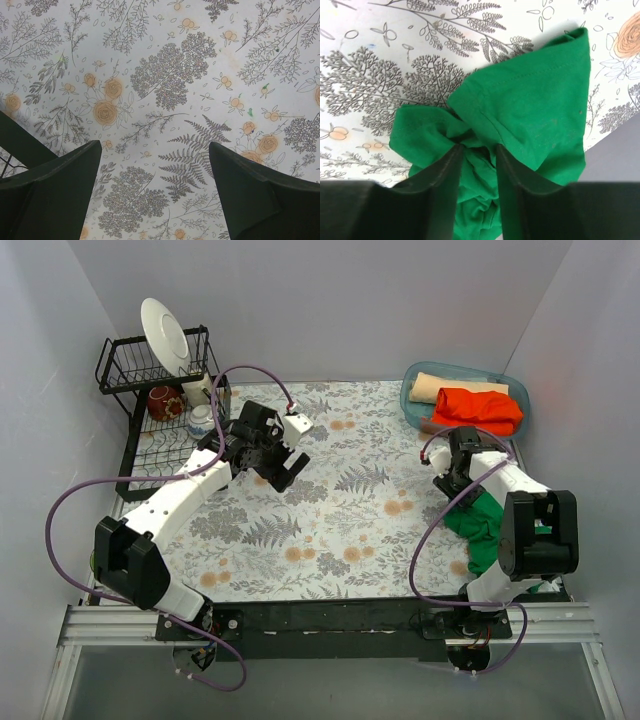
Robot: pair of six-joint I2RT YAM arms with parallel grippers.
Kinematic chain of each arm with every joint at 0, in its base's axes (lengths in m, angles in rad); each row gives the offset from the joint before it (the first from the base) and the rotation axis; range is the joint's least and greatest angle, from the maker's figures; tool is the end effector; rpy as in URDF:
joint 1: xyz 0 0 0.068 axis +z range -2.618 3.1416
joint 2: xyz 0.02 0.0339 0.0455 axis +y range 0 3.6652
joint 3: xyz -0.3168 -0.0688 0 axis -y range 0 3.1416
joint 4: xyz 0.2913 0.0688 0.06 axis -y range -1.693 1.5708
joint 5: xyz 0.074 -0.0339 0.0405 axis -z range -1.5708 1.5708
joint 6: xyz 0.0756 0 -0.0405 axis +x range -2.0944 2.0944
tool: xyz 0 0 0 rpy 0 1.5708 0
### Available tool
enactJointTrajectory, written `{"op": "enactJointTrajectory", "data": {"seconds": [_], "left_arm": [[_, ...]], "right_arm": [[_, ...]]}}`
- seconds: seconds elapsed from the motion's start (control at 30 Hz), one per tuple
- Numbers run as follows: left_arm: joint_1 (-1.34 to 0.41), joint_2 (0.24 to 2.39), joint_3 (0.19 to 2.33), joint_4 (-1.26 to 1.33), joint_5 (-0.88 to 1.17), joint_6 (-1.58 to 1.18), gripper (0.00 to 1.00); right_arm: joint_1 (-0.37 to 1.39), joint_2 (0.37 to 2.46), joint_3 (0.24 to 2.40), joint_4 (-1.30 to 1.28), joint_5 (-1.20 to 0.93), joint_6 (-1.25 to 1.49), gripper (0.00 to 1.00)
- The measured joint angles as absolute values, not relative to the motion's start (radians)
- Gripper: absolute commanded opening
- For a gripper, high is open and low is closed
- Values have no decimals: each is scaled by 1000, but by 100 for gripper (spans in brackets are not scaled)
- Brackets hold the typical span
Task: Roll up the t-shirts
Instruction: Pick up the T-shirt from the center of the board.
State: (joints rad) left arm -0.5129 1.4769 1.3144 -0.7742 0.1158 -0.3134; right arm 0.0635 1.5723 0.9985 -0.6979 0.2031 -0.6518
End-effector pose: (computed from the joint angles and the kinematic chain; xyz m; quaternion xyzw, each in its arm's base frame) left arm 0.3232 -0.1920 0.3209 0.1124 0.9421 -0.1753 0.2630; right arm 0.3416 0.0064 0.1811 -0.3302 0.9268 -0.1389 0.1128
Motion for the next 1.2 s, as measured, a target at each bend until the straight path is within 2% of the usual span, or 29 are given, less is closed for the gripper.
{"op": "enactJointTrajectory", "data": {"seconds": [0.37, 0.73, 0.8, 0.83, 0.87, 0.9, 1.07, 1.1, 1.2], "left_arm": [[-513, 1484, 1314, -776, 126, -313, 88], [-513, 1485, 1316, -779, 147, -310, 88], [-513, 1485, 1316, -779, 150, -310, 88], [-513, 1486, 1316, -779, 152, -310, 88], [-513, 1488, 1316, -779, 154, -310, 88], [-513, 1492, 1318, -780, 155, -310, 87], [-513, 1503, 1323, -781, 150, -307, 87], [-513, 1503, 1323, -778, 136, -307, 92], [-513, 1503, 1322, -735, 29, -321, 98]], "right_arm": [[64, 1612, 1003, -650, 221, -659, 43], [53, 1655, 1058, -622, 215, -665, 36], [52, 1668, 1058, -622, 216, -668, 29], [52, 1674, 1058, -622, 218, -670, 22], [52, 1679, 1058, -622, 219, -675, 7], [52, 1684, 1058, -622, 219, -678, 1], [57, 1681, 1081, -645, 221, -685, 1], [62, 1675, 1102, -660, 221, -685, 1], [114, 1636, 1234, -753, 202, -681, 1]]}}
